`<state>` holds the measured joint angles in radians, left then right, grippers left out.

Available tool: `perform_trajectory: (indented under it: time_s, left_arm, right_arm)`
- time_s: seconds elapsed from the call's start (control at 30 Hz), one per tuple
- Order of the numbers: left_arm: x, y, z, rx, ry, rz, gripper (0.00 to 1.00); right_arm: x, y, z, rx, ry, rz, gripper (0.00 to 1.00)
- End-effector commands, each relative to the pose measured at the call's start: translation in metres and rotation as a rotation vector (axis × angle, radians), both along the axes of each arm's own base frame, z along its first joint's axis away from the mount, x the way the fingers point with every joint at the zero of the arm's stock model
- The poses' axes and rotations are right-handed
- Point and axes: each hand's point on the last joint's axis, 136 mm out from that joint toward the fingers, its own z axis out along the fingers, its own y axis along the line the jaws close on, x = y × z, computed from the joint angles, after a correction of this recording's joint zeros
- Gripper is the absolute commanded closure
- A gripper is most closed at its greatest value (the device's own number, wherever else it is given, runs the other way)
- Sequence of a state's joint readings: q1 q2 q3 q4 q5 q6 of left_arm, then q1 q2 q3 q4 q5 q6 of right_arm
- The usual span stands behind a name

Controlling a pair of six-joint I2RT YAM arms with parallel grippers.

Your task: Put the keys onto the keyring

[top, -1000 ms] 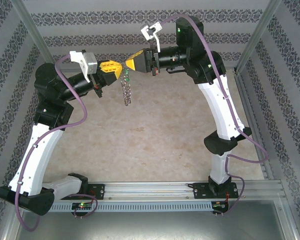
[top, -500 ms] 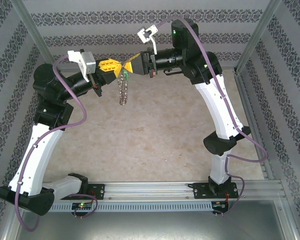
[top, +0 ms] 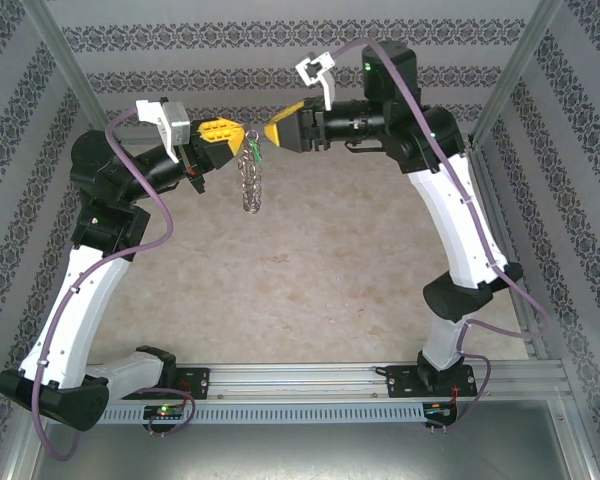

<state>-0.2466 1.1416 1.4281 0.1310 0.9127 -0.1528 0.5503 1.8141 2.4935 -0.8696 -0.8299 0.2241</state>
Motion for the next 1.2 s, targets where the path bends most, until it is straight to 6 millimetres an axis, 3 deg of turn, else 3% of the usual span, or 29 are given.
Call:
perform_trajectory:
  time_s: [0.0,0.17,0.33,0.97,1.17]
  left_arm:
    - [-0.018,0.006,0.028,-0.072,-0.066,-0.033,1.0]
    - [-0.019,0.004,0.033,-0.095,-0.039,-0.067,1.0]
    - [-0.022,0.002,0.039,-0.128,-0.02,-0.115,1.0]
    - [-0.03,-0.003,0.044,-0.133,-0.008,-0.198,1.0]
    - [-0.031,-0.003,0.045,-0.125,-0.011,-0.204,1.0]
  right_arm:
    - [-0.021,-0.01,0.039,0.07,-0.175,0.022,0.52]
    - [-0.052,0.004,0.047,0.096,-0.237,0.163,0.48]
    - [-0.061,0.013,0.039,0.083,-0.243,0.22,0.48]
    - [-0.055,0.029,0.045,0.128,-0.279,0.255,0.64]
    - [-0.056,0.033,0.041,0.124,-0.265,0.277,0.8]
